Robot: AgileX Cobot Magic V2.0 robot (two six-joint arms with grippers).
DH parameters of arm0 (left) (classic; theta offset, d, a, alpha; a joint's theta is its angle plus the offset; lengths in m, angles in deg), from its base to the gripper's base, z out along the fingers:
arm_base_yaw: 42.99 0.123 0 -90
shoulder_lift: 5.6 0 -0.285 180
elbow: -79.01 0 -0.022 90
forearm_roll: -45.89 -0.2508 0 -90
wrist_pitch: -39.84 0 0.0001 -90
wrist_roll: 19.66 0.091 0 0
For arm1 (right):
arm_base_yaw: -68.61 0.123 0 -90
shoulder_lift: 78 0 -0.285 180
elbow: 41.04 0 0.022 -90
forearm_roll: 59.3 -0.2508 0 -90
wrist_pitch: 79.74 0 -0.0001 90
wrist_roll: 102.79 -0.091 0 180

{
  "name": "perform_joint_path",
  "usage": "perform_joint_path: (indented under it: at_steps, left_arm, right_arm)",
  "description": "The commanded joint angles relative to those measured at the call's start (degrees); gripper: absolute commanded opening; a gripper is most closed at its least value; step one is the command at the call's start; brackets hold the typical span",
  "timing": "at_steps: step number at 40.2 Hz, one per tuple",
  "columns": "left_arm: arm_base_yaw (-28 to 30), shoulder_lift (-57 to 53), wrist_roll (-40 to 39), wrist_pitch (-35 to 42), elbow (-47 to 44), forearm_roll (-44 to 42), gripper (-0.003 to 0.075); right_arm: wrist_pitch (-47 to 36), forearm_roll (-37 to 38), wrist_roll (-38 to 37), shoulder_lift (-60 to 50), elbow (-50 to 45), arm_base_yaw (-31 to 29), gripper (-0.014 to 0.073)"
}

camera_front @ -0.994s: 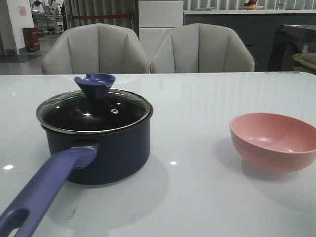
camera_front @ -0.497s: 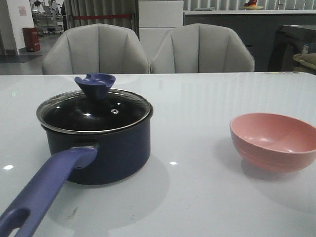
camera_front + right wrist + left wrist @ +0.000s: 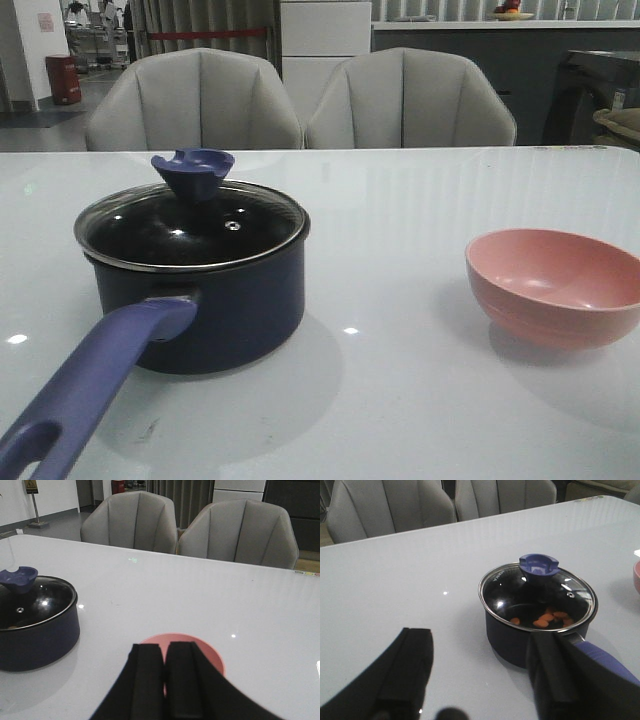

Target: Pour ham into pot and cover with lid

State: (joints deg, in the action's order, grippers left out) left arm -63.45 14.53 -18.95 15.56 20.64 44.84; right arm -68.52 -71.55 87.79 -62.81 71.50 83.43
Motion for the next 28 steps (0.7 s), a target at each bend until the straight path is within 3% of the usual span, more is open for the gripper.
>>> perform_joint_path:
  at_steps: [1,4,7,28]
  left_arm:
    - [0.12,0.37,-0.06,6.83,1.37,-0.18,0.0287]
    - [0.12,0.37,-0.06,6.69,1.37,-0.04,0.0106]
    - [0.12,0.37,-0.06,6.3,1.37,0.1,0.0136]
    - [0.12,0.37,-0.06,6.3,1.37,0.1,0.0133]
  right_arm:
    - [-4.44,-0.13,0.45,0.43,1.59,-0.02,0.0158]
    - [-4.44,-0.13,0.45,0.43,1.59,-0.02,0.0158]
    - [-4.44,-0.13,0.45,0.43,1.59,-0.02,0.0158]
    - [-4.44,-0.13,0.45,0.43,1.59,-0.02,0.0158]
